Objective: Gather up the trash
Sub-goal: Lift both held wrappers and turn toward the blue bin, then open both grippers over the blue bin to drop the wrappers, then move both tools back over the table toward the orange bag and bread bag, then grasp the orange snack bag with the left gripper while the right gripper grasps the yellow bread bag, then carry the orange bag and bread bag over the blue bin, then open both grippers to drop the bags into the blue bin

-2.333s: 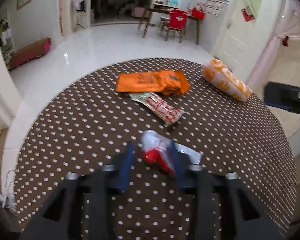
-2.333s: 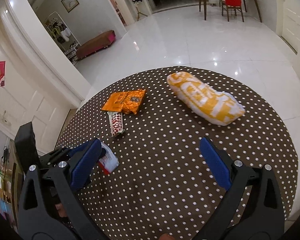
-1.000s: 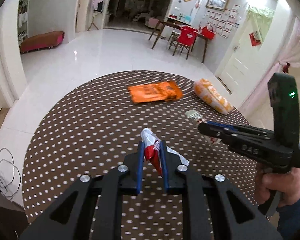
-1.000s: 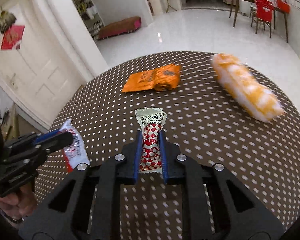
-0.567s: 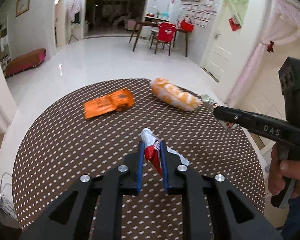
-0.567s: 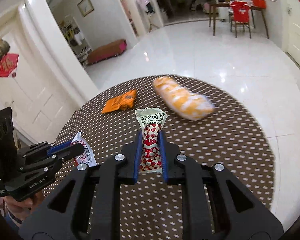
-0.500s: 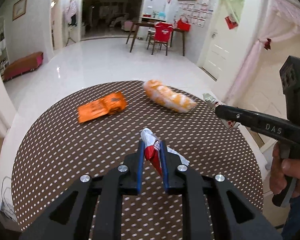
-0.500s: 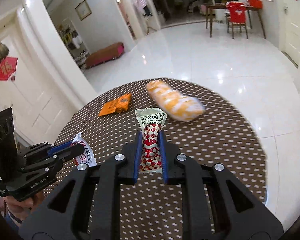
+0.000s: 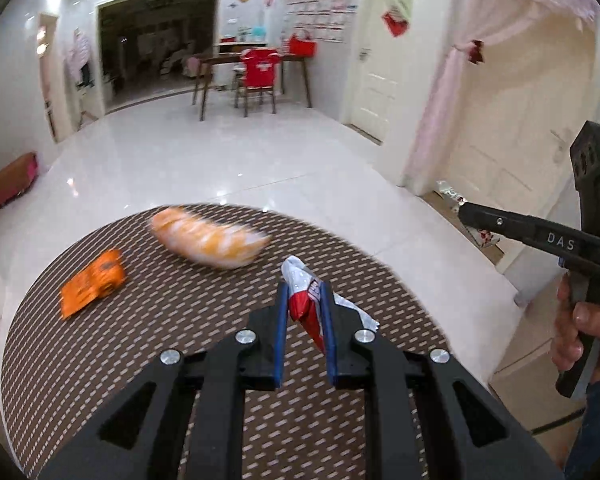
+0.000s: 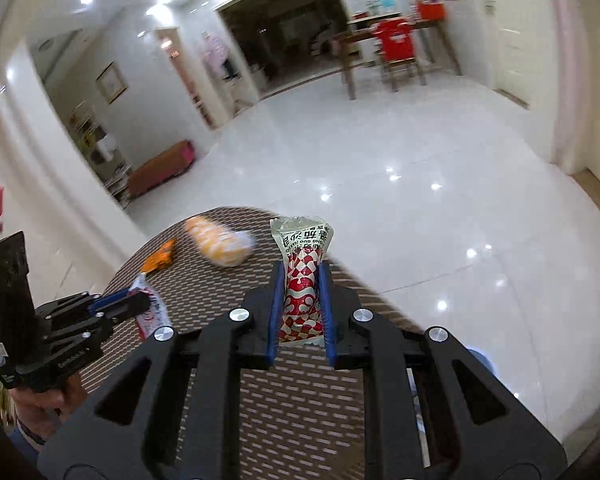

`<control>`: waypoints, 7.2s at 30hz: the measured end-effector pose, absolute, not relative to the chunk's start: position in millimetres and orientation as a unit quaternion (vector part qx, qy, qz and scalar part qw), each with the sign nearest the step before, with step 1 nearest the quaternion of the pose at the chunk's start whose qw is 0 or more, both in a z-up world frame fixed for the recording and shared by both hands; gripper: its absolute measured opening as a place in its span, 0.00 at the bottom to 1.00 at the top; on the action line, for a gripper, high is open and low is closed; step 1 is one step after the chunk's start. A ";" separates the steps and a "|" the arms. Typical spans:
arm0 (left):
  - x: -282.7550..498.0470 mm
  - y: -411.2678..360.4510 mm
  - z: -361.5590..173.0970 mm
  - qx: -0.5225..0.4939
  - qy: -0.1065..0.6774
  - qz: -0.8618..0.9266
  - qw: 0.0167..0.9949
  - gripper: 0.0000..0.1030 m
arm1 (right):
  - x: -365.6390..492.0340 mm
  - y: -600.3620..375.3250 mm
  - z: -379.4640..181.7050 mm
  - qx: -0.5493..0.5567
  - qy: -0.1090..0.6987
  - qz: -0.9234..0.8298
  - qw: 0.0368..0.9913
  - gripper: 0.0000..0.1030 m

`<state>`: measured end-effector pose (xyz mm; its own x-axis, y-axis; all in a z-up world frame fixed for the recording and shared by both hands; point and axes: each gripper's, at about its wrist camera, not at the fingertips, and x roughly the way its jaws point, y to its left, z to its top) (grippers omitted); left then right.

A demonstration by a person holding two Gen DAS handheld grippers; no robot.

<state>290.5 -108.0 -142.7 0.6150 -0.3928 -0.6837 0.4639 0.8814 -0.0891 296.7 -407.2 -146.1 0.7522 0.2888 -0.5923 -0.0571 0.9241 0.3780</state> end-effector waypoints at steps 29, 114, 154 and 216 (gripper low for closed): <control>298.9 -356.5 -230.8 0.179 0.461 -0.383 0.780 0.18 | 247.8 -580.1 -239.0 0.303 0.382 -0.059 0.871 0.19; 420.4 54.5 -208.6 0.137 0.385 -0.143 0.902 0.91 | 457.9 -206.6 -190.0 0.048 0.458 0.185 0.868 0.94; 330.6 -11.4 -203.7 0.014 0.383 -0.257 0.887 0.40 | 353.8 -298.0 -187.8 0.138 0.419 0.156 0.884 0.45; 340.0 -375.3 -265.4 0.116 0.543 -0.347 0.756 0.87 | 266.3 -584.8 -326.5 0.401 0.465 -0.076 0.785 0.94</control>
